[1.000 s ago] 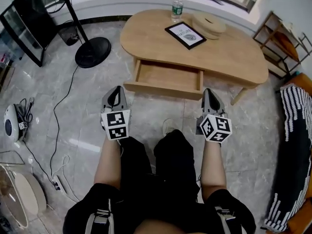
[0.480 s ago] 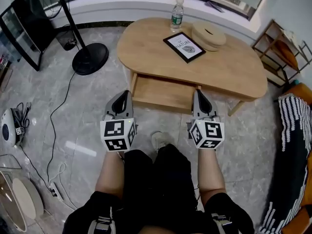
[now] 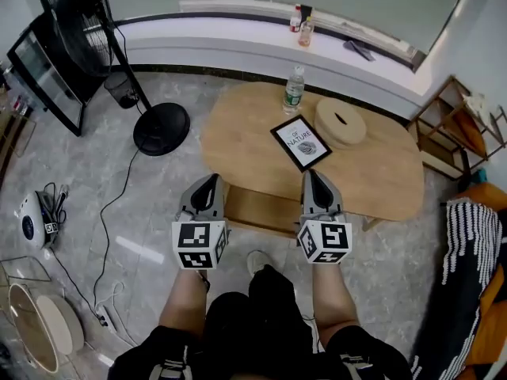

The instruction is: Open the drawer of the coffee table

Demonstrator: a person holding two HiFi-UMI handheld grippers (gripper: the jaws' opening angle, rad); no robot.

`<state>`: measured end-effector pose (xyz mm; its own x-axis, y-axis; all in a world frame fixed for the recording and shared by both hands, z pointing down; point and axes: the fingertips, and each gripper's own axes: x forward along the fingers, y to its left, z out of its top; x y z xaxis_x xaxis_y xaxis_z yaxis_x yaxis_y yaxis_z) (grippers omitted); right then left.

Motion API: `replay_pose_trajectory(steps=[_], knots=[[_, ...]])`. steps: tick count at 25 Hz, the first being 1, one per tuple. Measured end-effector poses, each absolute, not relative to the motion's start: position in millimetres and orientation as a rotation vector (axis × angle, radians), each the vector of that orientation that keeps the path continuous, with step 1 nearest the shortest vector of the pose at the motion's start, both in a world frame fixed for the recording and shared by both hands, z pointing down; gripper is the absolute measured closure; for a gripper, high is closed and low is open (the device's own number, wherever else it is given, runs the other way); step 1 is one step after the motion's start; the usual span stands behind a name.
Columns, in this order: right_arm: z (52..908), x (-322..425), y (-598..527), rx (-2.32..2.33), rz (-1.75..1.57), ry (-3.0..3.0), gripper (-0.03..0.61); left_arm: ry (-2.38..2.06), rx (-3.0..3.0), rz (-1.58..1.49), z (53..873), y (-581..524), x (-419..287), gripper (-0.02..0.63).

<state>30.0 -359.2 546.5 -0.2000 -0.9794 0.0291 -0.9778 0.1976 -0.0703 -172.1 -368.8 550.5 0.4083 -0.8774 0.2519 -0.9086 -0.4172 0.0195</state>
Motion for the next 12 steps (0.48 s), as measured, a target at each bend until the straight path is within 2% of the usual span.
replay_pose_trajectory(steps=[6, 12], knots=[[336.5, 25.6, -354.5, -1.967, -0.183, 2.415, 0.565, -1.526, 2.490, 0.316, 341.5, -369.4, -163.4, 0.594], [157.0, 59.4, -363.1, -1.950, -0.127, 2.398, 0.565, -1.494, 2.587, 0.333, 167.4, -384.7, -113.0, 0.594]])
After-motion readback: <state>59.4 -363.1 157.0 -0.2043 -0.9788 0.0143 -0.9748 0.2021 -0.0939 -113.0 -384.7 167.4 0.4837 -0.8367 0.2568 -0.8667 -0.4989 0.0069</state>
